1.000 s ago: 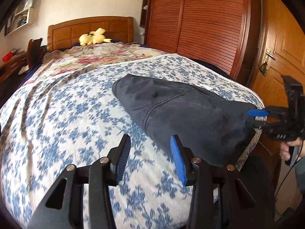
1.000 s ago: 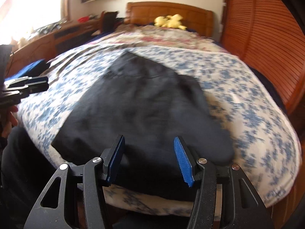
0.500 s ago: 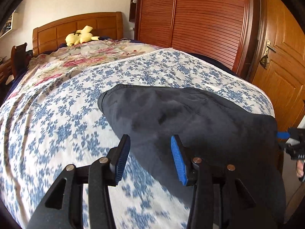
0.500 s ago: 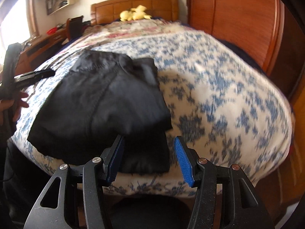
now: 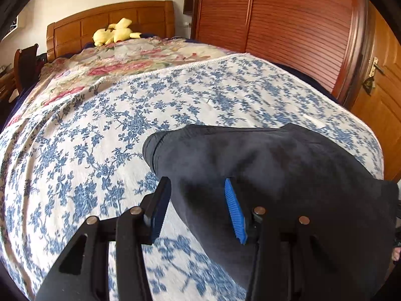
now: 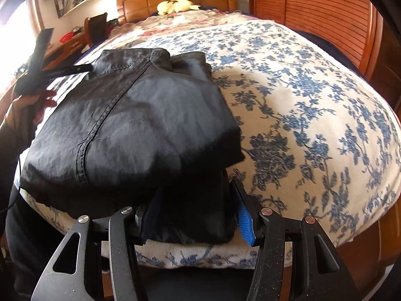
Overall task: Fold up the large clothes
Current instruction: 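Close the left tool on the jacket bundle while the right tool grasps it too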
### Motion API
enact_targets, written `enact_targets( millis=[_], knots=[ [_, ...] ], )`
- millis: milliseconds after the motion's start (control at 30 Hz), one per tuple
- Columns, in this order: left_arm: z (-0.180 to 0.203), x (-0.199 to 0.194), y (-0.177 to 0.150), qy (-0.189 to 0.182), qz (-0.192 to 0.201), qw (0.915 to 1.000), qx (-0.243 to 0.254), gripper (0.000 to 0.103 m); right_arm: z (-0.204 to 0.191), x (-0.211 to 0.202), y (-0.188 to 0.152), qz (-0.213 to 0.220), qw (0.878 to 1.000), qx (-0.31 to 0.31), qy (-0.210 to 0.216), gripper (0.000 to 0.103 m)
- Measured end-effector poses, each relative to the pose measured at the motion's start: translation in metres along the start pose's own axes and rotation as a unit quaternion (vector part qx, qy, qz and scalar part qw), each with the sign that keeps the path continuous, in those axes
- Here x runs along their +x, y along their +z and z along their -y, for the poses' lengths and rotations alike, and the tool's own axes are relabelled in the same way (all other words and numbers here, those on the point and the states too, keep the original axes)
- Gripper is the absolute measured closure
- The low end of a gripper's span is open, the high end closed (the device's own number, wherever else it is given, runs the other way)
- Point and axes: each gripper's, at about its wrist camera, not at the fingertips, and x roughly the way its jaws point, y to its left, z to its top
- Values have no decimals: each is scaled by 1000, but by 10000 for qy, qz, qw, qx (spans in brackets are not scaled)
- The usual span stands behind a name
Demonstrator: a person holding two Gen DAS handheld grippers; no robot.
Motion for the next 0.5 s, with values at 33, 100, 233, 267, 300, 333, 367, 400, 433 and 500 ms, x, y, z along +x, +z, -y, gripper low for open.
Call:
enact_targets(
  millis=[33,100,233,267,300,333,367,400,433,500],
  knots=[
    [-2,8,2,12,-56,10000,-38,60,0,1,1,8,10000,-1,9,48],
    [-6,19,4,17,-132,9999,-85,59,-1,2,0,12,10000,11,36,48],
    [-12,40,6,237,-247,9993,-136,48,-1,3,-2,10,10000,37,62,47],
    [-13,45,5,262,-274,9992,-159,48,-1,3,-2,11,10000,50,70,47],
    [-15,48,5,252,-304,9991,-181,47,-1,3,-2,5,9999,71,99,47],
    [-16,51,5,233,-340,9989,-218,46,-1,3,-2,4,9999,77,108,47],
    [-17,53,4,234,-347,9989,-218,44,-1,3,-3,4,9999,77,107,47],
    [-17,54,4,241,-341,9989,-203,44,-2,4,-3,6,9999,80,115,46],
    [-16,55,3,238,-340,9990,-183,43,-1,4,-3,7,9999,86,124,45],
    [-17,56,2,226,-326,9991,-174,43,0,6,-2,-6,9998,118,163,44]
  ],
)
